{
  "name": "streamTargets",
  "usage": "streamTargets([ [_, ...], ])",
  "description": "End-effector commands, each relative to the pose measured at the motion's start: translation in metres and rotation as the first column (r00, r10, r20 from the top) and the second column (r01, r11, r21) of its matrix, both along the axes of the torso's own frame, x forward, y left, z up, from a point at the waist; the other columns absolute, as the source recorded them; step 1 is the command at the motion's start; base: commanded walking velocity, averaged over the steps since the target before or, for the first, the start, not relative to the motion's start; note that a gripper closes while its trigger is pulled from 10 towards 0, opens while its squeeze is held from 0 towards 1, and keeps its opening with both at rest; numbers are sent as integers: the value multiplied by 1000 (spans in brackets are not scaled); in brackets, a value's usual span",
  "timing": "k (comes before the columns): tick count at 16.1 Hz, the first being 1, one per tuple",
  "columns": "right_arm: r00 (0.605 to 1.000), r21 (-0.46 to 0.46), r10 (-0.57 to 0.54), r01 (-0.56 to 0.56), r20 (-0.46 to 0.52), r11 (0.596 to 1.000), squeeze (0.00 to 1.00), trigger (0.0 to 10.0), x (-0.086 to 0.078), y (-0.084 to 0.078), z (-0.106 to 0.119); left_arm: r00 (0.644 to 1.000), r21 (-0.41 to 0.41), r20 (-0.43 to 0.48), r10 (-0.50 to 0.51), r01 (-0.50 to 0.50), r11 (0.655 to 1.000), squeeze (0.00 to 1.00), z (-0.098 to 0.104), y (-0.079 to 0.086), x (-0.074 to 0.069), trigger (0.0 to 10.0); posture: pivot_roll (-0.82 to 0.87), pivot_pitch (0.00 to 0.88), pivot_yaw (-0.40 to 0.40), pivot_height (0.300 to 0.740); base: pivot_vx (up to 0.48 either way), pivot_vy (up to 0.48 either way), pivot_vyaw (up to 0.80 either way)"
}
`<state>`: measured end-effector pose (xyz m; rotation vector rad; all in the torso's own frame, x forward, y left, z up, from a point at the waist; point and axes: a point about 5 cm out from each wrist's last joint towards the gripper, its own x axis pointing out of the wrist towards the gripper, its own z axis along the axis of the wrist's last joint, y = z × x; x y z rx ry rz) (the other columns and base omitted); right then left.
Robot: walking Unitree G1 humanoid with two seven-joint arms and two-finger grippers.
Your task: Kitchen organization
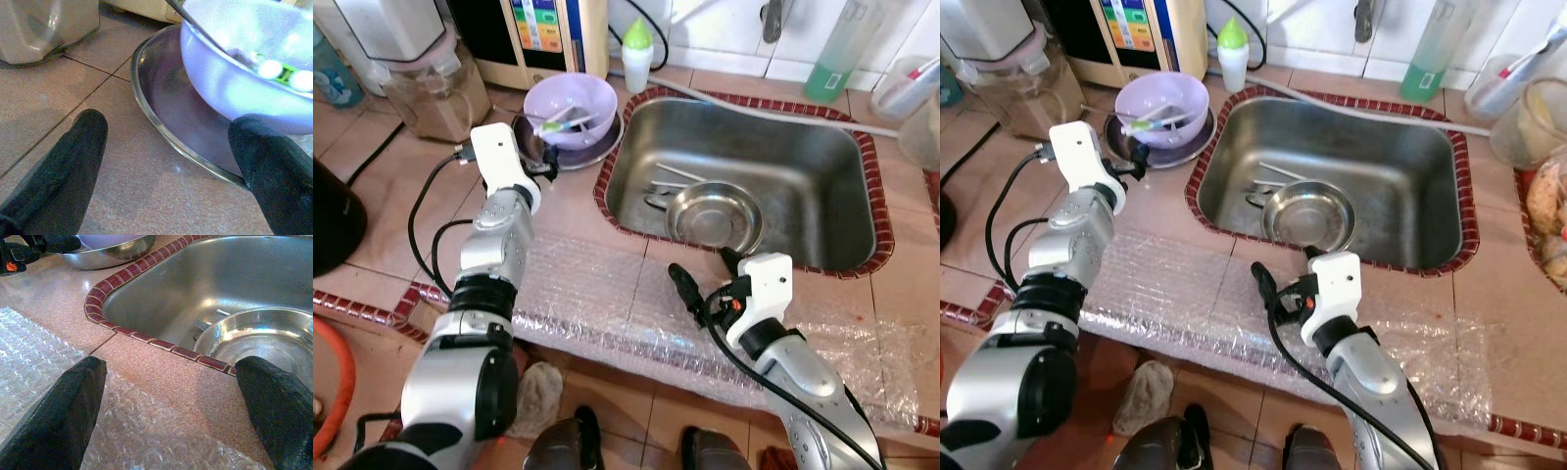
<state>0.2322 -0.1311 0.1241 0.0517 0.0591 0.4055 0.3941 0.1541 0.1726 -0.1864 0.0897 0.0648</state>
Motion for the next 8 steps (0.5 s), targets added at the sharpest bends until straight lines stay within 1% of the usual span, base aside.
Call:
streamTargets([
  [1,998,-11,22,-22,-54,1000,0,10000,-5,4,-10,997,7,-73,13,-12,1000,0,-14,6,-2,10000,-221,202,99,740,0,0,0],
  [4,998,-13,23,-24,-57,1000,0,10000,-5,4,-11,997,12,-79,23,-22,1000,0,-11,12,-2,10000,-212,202,101,740,0,0,0],
  [8,998,-12,28,-28,-53,1000,0,10000,-3,5,-10,994,10,-103,37,-36,999,0,-12,22,-9,10000,-196,200,99,740,0,0,0],
])
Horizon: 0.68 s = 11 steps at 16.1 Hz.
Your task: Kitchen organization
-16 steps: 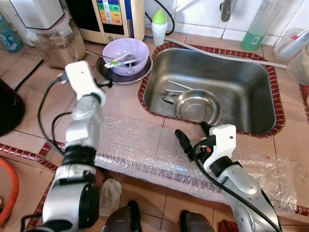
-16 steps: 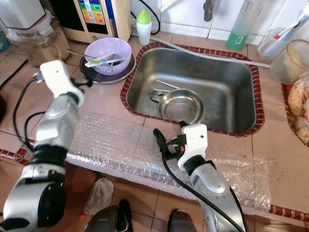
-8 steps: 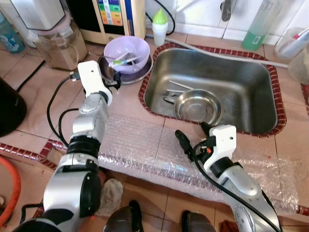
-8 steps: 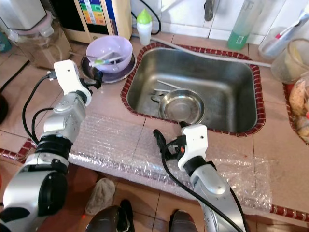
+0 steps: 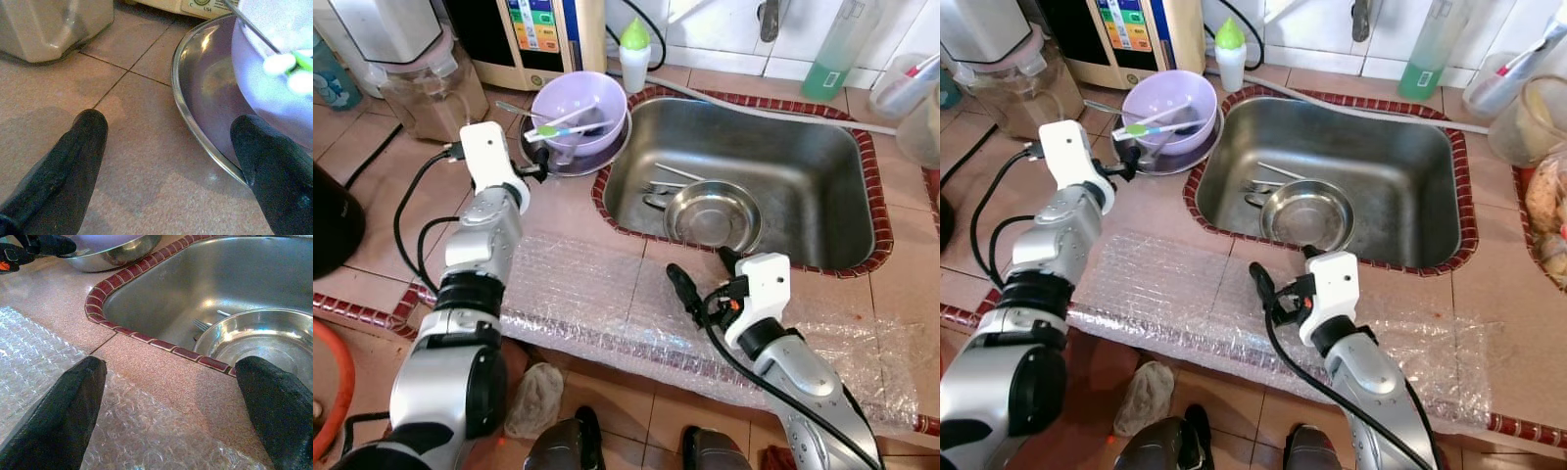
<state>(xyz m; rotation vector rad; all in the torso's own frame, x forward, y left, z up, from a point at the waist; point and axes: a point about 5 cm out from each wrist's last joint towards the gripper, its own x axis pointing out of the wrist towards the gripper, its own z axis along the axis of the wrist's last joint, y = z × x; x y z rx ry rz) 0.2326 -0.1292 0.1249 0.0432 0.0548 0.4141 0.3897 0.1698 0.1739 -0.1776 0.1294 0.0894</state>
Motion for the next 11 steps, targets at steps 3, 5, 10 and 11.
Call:
streamTargets([
  [3,998,-5,25,-25,-57,1000,0,10000,-1,4,-12,997,-2,-70,29,-29,1000,0,-12,13,-12,10000,-182,195,97,740,0,0,0],
  [5,998,-3,30,-30,-54,1000,0,10000,1,5,-11,997,-1,-65,30,-30,1000,0,-6,14,-16,10000,-170,190,96,740,0,0,0],
  [10,998,0,36,-36,-49,999,0,10000,6,7,-12,996,16,-84,19,-18,1000,0,1,19,-29,10000,-149,178,99,740,0,0,0],
  [11,998,1,39,-39,-46,999,0,10000,7,7,-12,996,22,-93,11,-9,1000,0,1,19,-33,10000,-141,173,99,740,0,0,0],
])
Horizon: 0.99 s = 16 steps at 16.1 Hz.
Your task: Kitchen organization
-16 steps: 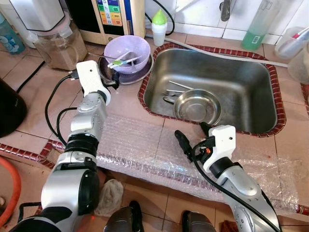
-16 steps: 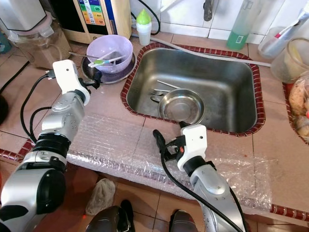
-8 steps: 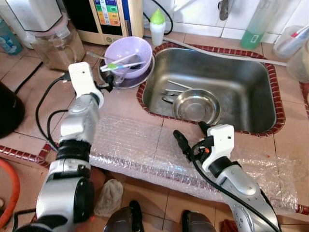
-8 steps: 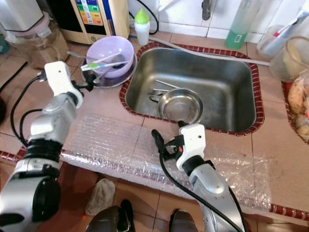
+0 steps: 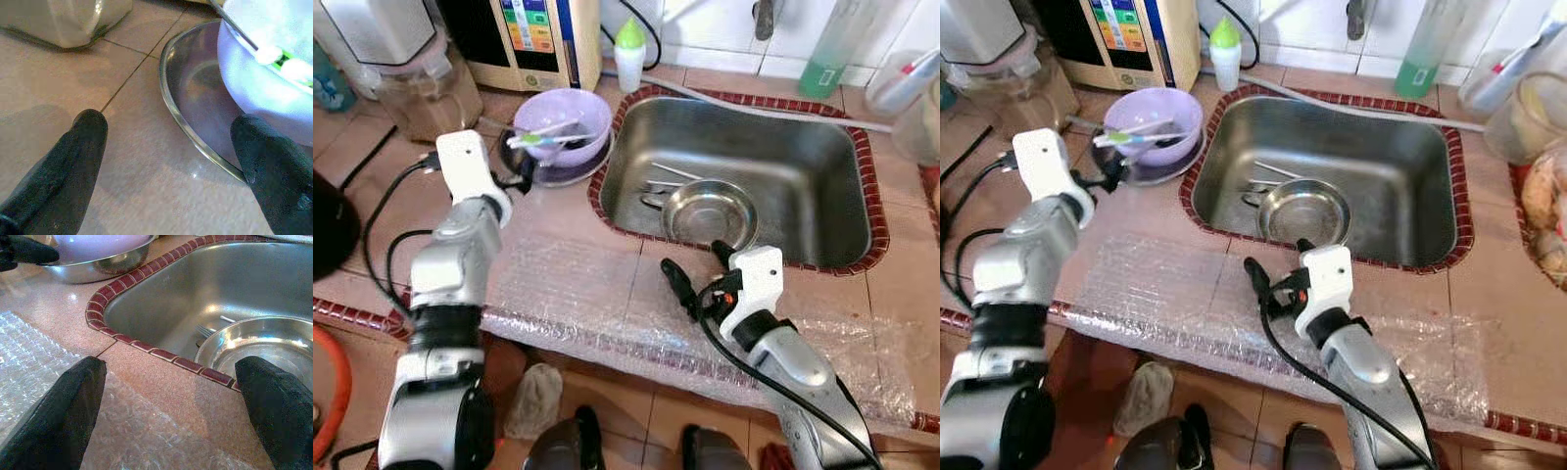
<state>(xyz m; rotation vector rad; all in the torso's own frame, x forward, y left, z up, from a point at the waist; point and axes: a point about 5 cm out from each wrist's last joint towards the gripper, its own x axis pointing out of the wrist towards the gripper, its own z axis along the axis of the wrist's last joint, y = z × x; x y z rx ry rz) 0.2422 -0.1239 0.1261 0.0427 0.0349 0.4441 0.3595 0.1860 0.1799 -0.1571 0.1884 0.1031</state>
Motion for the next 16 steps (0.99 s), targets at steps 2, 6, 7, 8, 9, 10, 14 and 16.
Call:
streamTargets([
  [2,998,0,20,-20,-59,1000,0,10000,-1,4,-12,999,5,-49,0,1,1000,0,-7,5,-10,10000,-132,169,100,740,0,0,0],
  [6,992,59,129,-129,4,990,0,10000,0,12,1,995,11,-94,-10,11,1000,0,-11,7,-28,10000,-113,160,104,740,0,0,0],
  [7,984,86,178,-179,24,980,0,10000,0,15,7,994,12,-107,-15,16,1000,0,-12,7,-33,10000,-108,159,106,740,0,0,0],
  [8,982,88,185,-187,28,978,0,10000,0,15,8,994,12,-108,-16,17,1000,0,-12,7,-34,10000,-108,159,106,740,0,0,0],
  [9,968,97,243,-248,55,964,0,10000,-1,18,15,992,10,-121,-26,28,1000,0,-13,7,-40,10000,-104,156,108,740,0,0,0],
  [10,964,107,260,-264,58,958,0,10000,0,19,17,992,11,-124,-28,30,999,0,-13,6,-42,10000,-97,155,109,740,0,0,0],
  [14,932,131,357,-361,59,923,0,10000,-3,24,21,985,-1,-157,-71,72,997,0,-15,-1,-56,10000,-86,150,109,740,0,0,0],
  [16,919,131,391,-395,56,909,0,10000,-5,25,21,981,-10,-169,-93,93,996,0,-17,-6,-64,10000,-83,148,107,740,0,0,0],
])
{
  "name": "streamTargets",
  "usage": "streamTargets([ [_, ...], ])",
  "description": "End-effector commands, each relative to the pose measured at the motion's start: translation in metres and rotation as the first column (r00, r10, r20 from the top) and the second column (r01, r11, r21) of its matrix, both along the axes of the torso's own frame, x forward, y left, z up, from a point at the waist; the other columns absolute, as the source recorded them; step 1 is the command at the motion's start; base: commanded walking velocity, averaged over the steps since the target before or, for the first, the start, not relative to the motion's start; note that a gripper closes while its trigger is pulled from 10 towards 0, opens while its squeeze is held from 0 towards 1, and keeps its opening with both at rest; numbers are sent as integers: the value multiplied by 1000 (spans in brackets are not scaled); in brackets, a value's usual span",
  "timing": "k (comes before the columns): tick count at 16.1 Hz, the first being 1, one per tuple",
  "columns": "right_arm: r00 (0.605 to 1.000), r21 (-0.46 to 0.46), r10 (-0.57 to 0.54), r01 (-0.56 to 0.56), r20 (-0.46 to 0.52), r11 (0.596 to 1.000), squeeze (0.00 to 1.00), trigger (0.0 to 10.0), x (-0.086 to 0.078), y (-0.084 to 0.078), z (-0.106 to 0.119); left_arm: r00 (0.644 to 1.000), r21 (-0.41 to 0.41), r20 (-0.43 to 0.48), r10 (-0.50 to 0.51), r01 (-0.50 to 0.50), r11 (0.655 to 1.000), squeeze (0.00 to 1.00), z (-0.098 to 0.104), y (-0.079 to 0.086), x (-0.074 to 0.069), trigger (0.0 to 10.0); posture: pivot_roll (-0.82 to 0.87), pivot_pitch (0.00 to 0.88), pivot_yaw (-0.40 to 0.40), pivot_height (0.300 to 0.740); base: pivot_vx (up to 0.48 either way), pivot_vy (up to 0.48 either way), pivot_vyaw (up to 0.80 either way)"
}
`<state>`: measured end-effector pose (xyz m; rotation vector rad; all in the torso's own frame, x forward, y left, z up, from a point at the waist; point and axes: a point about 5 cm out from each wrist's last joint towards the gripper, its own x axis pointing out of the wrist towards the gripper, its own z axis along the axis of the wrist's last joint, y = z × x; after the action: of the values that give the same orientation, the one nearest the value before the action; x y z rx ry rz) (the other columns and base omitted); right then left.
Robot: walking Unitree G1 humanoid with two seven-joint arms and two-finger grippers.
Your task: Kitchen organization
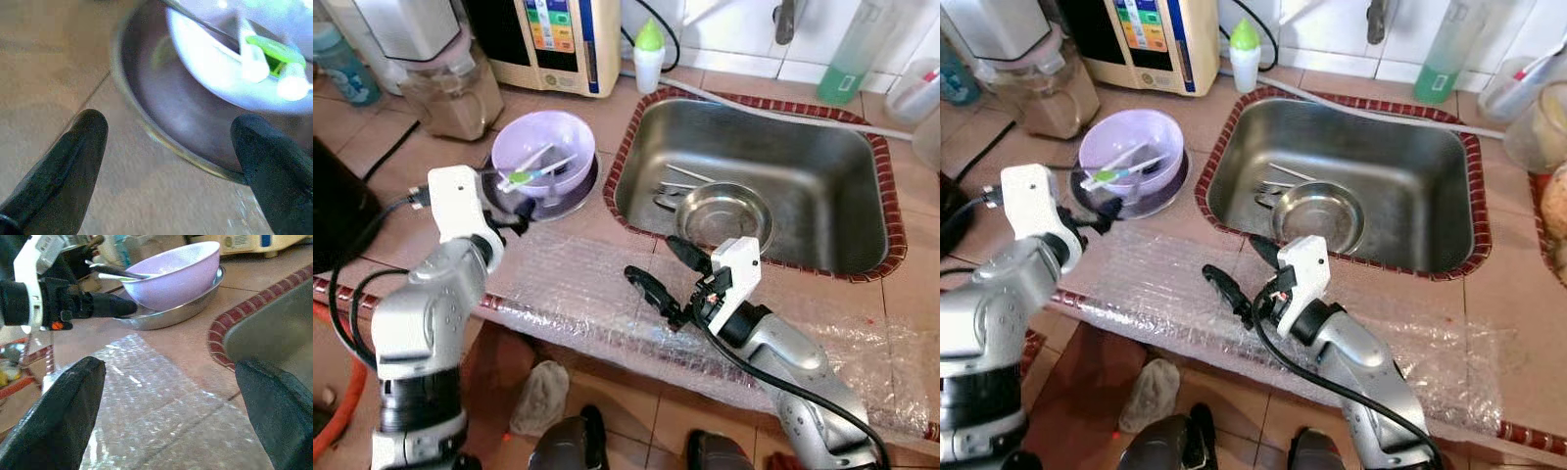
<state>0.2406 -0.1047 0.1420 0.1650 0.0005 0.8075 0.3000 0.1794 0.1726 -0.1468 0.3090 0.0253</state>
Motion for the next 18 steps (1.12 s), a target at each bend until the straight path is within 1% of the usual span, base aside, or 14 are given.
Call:
streamTargets([
  [1,998,10,56,-56,19,998,0,10000,-4,5,6,998,-2,-64,-14,14,1000,0,-11,-2,-8,10000,-80,145,105,740,0,0,0],
  [5,998,65,33,-36,47,997,0,10000,3,4,18,996,-21,-87,-31,29,999,0,-16,-8,-17,10000,-75,141,101,740,0,0,0],
  [7,998,62,42,-45,45,997,0,10000,3,4,18,995,-25,-93,-38,36,999,0,-16,-10,-19,10000,-72,140,98,740,0,0,0],
  [10,998,51,60,-62,31,997,0,10000,1,5,14,996,-25,-86,-38,36,999,0,-13,-9,-19,10000,-70,139,97,740,0,0,0],
  [15,998,36,59,-60,24,998,0,10000,1,6,12,996,-27,-81,-36,34,999,0,-10,-10,-18,10000,-72,136,99,740,0,0,0],
  [18,998,31,49,-50,24,998,0,10000,2,5,11,998,-31,-60,-31,29,999,0,-2,-9,-14,10000,-71,134,98,740,0,0,0],
])
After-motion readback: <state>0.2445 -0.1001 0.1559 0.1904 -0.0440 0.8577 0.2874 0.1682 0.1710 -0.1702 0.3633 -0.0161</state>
